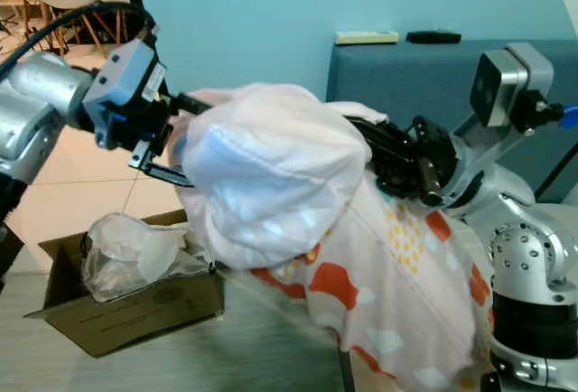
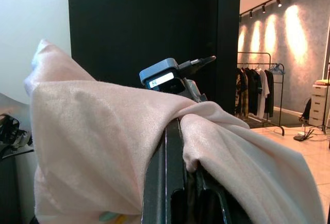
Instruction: Clean up the room
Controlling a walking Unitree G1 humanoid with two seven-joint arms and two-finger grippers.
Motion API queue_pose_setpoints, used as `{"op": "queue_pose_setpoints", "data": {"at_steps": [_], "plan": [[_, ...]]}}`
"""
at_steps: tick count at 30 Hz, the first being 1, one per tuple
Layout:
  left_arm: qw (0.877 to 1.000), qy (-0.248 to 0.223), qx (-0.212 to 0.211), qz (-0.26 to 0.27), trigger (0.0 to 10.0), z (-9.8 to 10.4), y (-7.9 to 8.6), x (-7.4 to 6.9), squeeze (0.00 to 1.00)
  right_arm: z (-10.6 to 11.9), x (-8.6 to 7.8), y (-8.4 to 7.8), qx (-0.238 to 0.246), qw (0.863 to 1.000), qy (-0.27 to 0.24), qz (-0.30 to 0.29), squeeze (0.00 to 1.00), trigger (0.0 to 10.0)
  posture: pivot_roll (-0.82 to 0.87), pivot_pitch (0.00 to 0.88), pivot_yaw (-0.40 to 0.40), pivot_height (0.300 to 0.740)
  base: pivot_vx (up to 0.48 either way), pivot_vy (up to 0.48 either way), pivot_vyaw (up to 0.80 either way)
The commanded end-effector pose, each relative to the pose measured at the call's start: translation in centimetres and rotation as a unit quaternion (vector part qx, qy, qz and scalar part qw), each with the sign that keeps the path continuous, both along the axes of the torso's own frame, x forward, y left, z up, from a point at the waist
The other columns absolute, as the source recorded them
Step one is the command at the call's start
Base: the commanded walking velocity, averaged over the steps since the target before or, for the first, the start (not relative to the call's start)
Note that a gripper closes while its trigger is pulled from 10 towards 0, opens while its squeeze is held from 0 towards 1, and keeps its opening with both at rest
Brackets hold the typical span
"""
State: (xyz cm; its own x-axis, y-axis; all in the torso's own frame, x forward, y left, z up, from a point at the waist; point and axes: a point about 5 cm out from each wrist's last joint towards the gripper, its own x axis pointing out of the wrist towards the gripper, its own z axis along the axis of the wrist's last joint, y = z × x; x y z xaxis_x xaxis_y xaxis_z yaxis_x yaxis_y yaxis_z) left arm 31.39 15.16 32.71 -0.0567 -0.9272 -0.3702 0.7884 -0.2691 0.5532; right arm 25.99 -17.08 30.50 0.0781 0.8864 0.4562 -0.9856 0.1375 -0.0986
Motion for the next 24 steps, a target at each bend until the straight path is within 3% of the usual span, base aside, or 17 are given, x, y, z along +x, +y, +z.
{"op": "queue_pose_setpoints", "data": {"at_steps": [1,9,15,18,20,22,23,24], "plan": [[1.000,0.005,-0.004,-0.019,0.0,-0.2,-0.6,-0.1,0.00,1.8,-1.0,0.2,0.024,0.998,-0.054,0.015,0.00,10.0,-0.06,0.000,-0.015,0.740,0.000,0.000,0.00],[0.999,-0.007,-0.038,0.002,0.0,0.0,-1.0,0.4,0.00,1.7,-0.9,0.4,0.029,0.998,-0.051,0.013,0.00,10.0,-0.05,0.000,-0.011,0.740,0.000,0.000,0.00],[0.995,-0.011,-0.100,0.029,0.0,0.6,-1.2,0.6,0.00,0.9,0.2,0.5,0.022,0.999,-0.032,-0.031,0.00,10.0,-0.06,0.000,-0.013,0.740,0.000,0.000,0.00],[0.989,-0.008,-0.142,0.040,0.0,0.8,-1.5,0.7,0.00,0.0,1.6,0.4,0.008,0.994,-0.014,-0.106,0.00,10.0,-0.06,0.000,-0.014,0.740,0.000,0.000,0.00],[0.984,-0.004,-0.172,0.051,0.0,0.8,-1.6,0.8,0.00,-0.7,3.4,0.0,0.003,0.984,0.024,-0.175,0.00,10.0,-0.06,0.000,-0.014,0.740,0.000,0.000,0.00],[0.983,-0.003,-0.177,0.054,0.0,0.8,-1.7,0.8,0.00,-0.8,3.7,-0.1,0.003,0.981,0.033,-0.189,0.00,10.0,-0.06,0.000,-0.014,0.740,0.000,0.000,0.00],[0.978,-0.003,-0.199,0.067,0.0,0.8,-1.8,1.0,0.00,-1.5,4.9,-0.8,-0.006,0.968,0.059,-0.242,1.00,10.0,-0.06,0.000,-0.015,0.740,0.000,0.000,0.00],[0.974,-0.003,-0.213,0.076,0.0,0.8,-1.9,1.1,0.00,-2.0,5.6,-1.3,-0.014,0.958,0.074,-0.276,1.00,10.0,-0.06,0.000,-0.015,0.740,0.000,0.000,0.00]]}}
